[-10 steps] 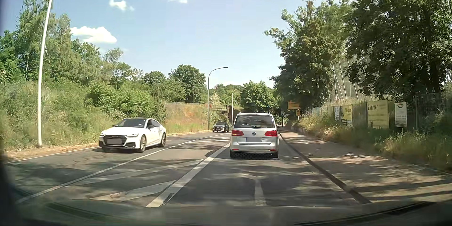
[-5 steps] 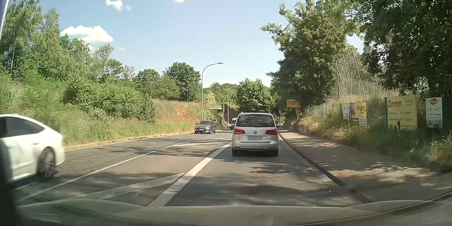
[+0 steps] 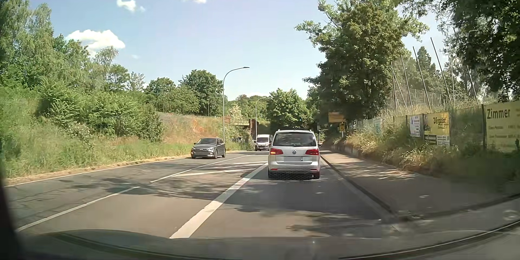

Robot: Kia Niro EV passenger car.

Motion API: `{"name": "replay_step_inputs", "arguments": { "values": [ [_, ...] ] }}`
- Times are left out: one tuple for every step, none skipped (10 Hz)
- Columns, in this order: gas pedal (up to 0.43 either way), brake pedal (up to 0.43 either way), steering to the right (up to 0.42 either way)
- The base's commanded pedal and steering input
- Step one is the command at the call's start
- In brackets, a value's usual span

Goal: Follow the waypoints while adhering to traffic rules and regulations

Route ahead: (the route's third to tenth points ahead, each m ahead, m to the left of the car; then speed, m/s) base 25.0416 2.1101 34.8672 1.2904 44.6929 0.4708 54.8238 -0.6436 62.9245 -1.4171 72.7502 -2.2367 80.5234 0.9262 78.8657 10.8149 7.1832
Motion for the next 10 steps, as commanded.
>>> {"name": "replay_step_inputs", "arguments": {
  "values": [
    [0.319, 0.030, 0.021],
    [0.311, 0.030, 0.020],
    [0.287, 0.030, 0.020],
    [0.287, 0.030, 0.021],
    [0.248, 0.030, 0.020],
    [0.177, 0.030, 0.020],
    [0.059, 0.030, 0.021],
    [0.000, 0.030, 0.020],
    [0.000, 0.030, 0.020],
    [0.000, 0.030, 0.020]
  ]
}}
